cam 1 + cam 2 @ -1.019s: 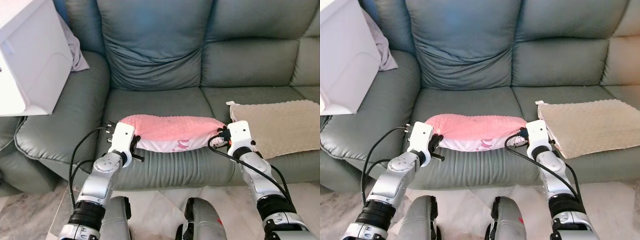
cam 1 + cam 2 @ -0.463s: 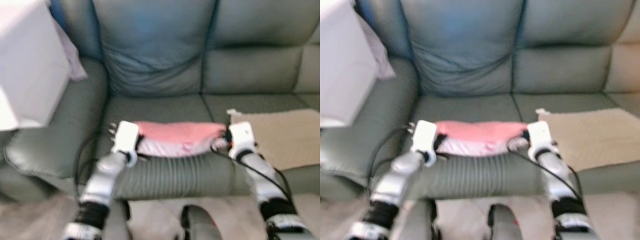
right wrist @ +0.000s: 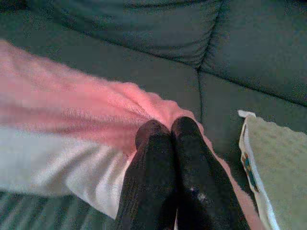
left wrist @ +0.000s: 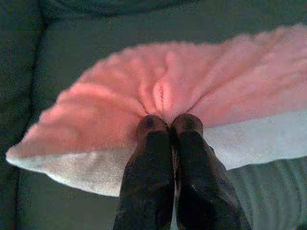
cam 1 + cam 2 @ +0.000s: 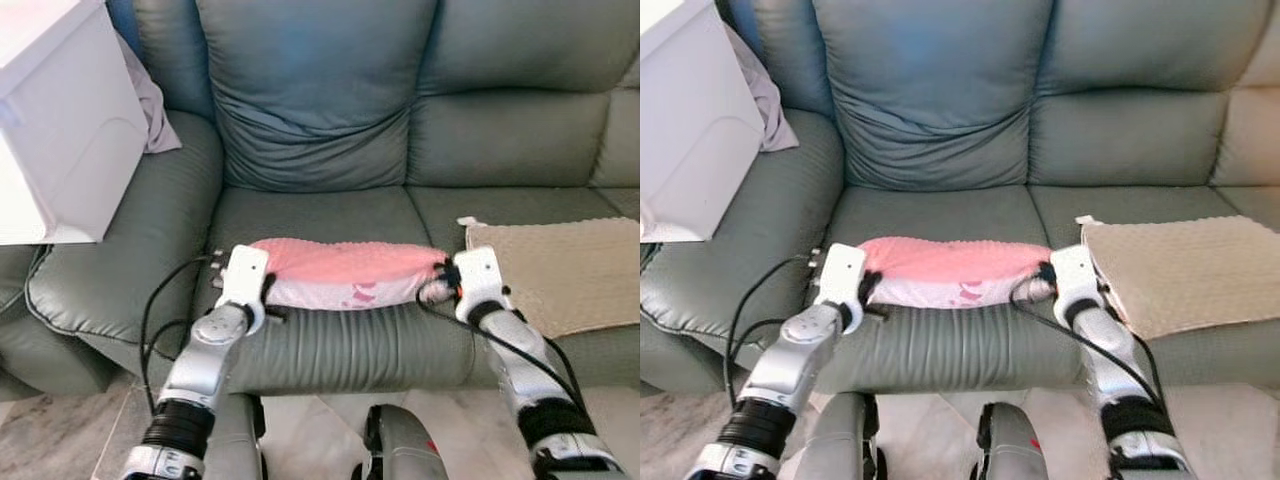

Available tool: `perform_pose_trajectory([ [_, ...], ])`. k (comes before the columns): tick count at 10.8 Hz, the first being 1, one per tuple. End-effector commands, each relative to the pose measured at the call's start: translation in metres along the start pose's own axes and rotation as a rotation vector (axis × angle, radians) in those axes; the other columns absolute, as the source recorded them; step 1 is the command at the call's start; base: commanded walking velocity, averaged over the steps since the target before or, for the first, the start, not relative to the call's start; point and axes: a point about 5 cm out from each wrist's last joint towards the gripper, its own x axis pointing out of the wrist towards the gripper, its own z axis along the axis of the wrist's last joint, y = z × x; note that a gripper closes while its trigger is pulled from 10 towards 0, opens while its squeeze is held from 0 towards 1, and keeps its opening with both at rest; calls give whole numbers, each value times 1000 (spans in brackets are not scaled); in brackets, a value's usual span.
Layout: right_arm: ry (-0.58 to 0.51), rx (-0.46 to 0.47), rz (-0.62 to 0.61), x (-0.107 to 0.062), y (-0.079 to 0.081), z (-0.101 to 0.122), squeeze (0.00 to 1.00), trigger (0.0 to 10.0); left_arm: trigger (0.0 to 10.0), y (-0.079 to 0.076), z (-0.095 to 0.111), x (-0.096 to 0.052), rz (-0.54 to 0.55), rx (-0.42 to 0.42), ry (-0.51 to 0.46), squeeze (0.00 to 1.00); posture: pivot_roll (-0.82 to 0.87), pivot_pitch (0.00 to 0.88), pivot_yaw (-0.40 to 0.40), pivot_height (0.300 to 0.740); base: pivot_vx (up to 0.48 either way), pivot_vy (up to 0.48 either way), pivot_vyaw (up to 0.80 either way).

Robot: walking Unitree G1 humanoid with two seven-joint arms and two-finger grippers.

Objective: Move the pillow to the sofa

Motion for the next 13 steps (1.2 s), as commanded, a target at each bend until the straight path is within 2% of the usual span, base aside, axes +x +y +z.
perform_pose_trajectory([
  [1, 51, -77, 47, -4, -5, -7, 0, 10000, 10000, 6, -5, -2, 12, 22, 48, 0, -6, 53, -18, 630, 0, 0, 0],
  [2, 129, -126, 52, -7, -12, -18, 0, 10000, 10000, 4, -12, -3, -26, 19, 93, 0, -6, 53, -18, 630, 0, 0, 0],
  [3, 150, -115, 20, -8, -18, -21, 0, 10000, 10000, 0, -13, -3, -53, 17, 105, 192, -3, 56, -21, 630, 0, 0, 0],
  [4, 154, -104, 2, -8, -21, -21, 314, 10000, 10000, -1, -12, -2, -61, 19, 103, 1000, -4, 56, -20, 630, 0, 0, 0],
  [5, 154, -101, -7, -7, -23, -21, 1000, 10000, 10000, -3, -12, -1, -74, 27, 117, 1000, -4, 55, -20, 630, 0, 0, 0],
  [7, 169, -104, -31, -6, -26, -23, 1000, 10000, 10000, -6, -12, -1, -131, 55, 137, 1000, -1, 52, -19, 630, 0, 0, 0],
  [8, 191, -103, -46, -7, -30, -25, 1000, 10000, 10000, -9, -6, -2, -210, 114, 104, 1000, -1, 51, -21, 630, 0, 0, 0],
  [10, 223, -98, -59, -8, -34, -29, 1000, 10000, 10000, -8, 7, -2, -268, 193, 16, 1000, 2, 47, -22, 630, 0, 0, 0],
  [13, 277, -110, -92, -12, -39, -37, 1000, 10000, 10000, -14, 8, -10, -393, 305, -38, 1000, 3, 44, -21, 630, 0, 0, 0],
])
